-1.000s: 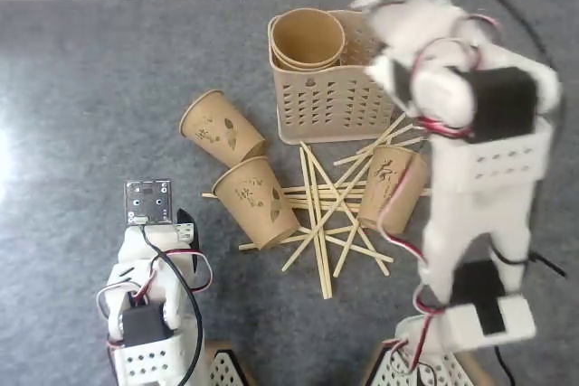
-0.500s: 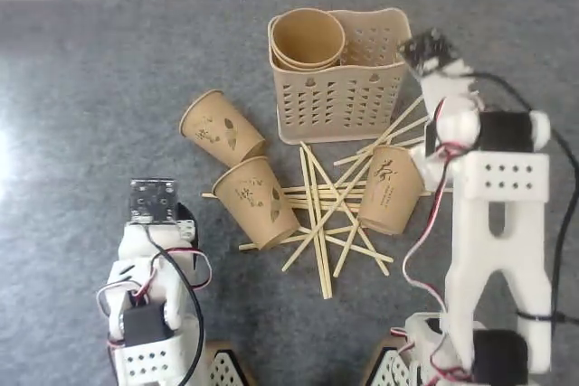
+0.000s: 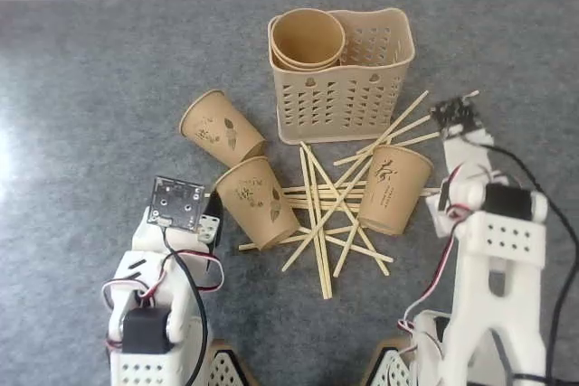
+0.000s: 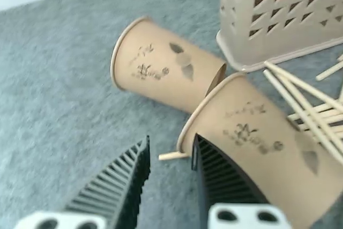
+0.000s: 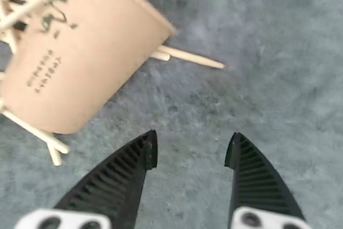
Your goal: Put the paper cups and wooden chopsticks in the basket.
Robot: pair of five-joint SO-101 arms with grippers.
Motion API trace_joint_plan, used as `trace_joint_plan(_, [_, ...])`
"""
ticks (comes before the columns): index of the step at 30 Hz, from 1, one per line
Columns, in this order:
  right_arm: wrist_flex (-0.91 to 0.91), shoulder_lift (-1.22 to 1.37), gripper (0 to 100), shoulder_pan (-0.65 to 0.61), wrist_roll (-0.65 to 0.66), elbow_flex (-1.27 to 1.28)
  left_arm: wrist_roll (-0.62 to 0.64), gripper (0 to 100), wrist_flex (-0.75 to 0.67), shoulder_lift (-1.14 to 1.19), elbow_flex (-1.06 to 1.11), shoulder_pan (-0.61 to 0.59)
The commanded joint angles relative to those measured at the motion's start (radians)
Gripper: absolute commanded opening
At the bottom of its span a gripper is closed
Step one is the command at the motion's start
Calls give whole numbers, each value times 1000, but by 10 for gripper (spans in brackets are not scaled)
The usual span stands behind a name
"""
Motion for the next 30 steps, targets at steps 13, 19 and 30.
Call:
trace_joint_plan(13, [-516, -64, 220, -12, -127, 480, -163, 126, 138, 440, -526, 190])
trace_joint_plan(19, [-524, -64, 220, -8, -127, 483, -163, 126, 15, 825, -581, 233])
trace_joint_plan(30, [-558, -62, 220, -15, -124, 502, -247, 126, 23, 1231, -929, 150])
